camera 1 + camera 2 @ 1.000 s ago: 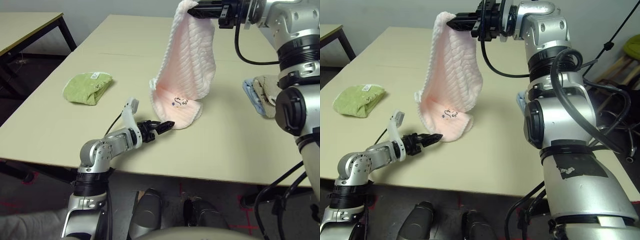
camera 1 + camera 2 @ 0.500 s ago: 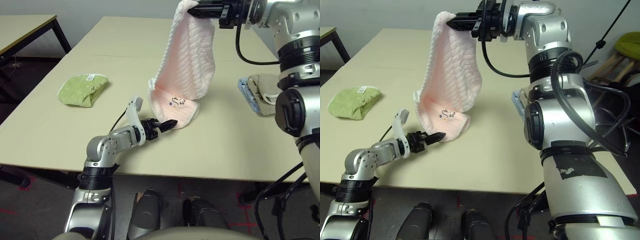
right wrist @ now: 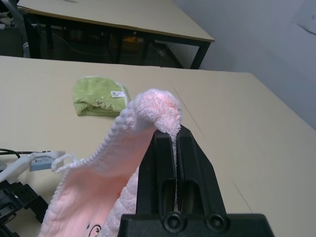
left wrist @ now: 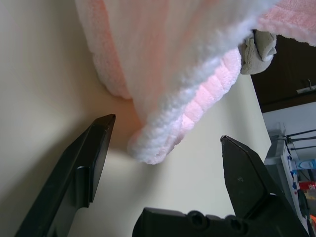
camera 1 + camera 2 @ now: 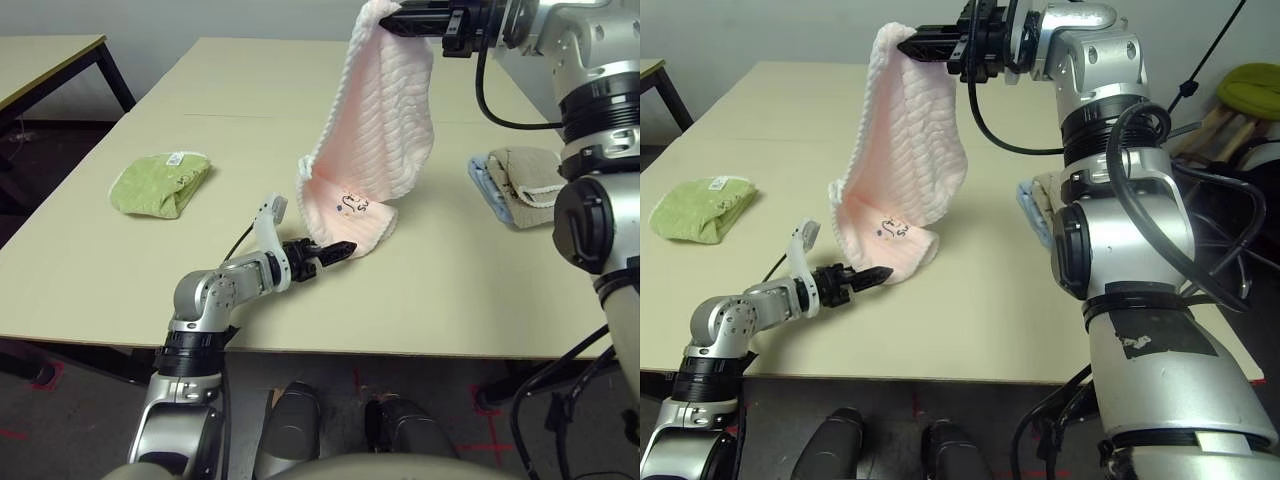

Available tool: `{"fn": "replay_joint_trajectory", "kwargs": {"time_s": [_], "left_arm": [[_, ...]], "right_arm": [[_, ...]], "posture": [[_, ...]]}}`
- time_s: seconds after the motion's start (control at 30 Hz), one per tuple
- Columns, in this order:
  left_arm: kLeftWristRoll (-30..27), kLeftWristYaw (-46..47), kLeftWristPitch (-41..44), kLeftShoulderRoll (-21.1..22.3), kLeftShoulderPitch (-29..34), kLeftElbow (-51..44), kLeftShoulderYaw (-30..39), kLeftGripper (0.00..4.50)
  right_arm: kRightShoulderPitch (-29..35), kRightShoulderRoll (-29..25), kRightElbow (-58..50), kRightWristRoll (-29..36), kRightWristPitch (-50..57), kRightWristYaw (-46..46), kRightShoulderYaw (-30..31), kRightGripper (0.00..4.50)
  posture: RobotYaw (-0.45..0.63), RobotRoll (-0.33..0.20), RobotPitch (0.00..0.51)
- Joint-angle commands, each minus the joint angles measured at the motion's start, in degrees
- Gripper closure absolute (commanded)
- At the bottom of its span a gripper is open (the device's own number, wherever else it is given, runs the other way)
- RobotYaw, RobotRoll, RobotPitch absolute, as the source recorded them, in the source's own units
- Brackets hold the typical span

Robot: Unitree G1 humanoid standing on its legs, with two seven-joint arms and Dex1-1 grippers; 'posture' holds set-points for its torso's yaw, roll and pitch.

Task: Fold the towel and set it aside.

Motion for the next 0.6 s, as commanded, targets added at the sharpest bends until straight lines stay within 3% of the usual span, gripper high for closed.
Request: {"fn": "replay_joint_trajectory", "kwargs": {"time_s": [0.03,0.33,0.47,0.6], "left_arm": [[0.5,-0.5,0.7,0.4,0.3,-0.7,-0.7,0.19],[0.7,-0.5,0.0,0.0,-0.3,0.4,-0.2,0.20],[0.6,-0.6,0.2,-0.2,-0.3,0.3,-0.2,1.07],[0.5,-0.5,0.4,-0.2,-0.1,0.1,-0.1,2.41]], "right_arm": [[0.7,-0.2,-1.0,0.5,0.3,0.5,0.0,4.50],[0.7,-0.1,-1.2,0.5,0.6,0.7,0.0,4.50],[0.8,-0.1,-1.3,0.5,0.7,0.7,0.1,4.50],[0.9,-0.1,-1.7,0.5,1.0,0.8,0.1,4.50]], "posture": [[0.18,0.000,0.101],[0.18,0.000,0.102],[0.18,0.000,0.101],[0.17,0.000,0.102]]}}
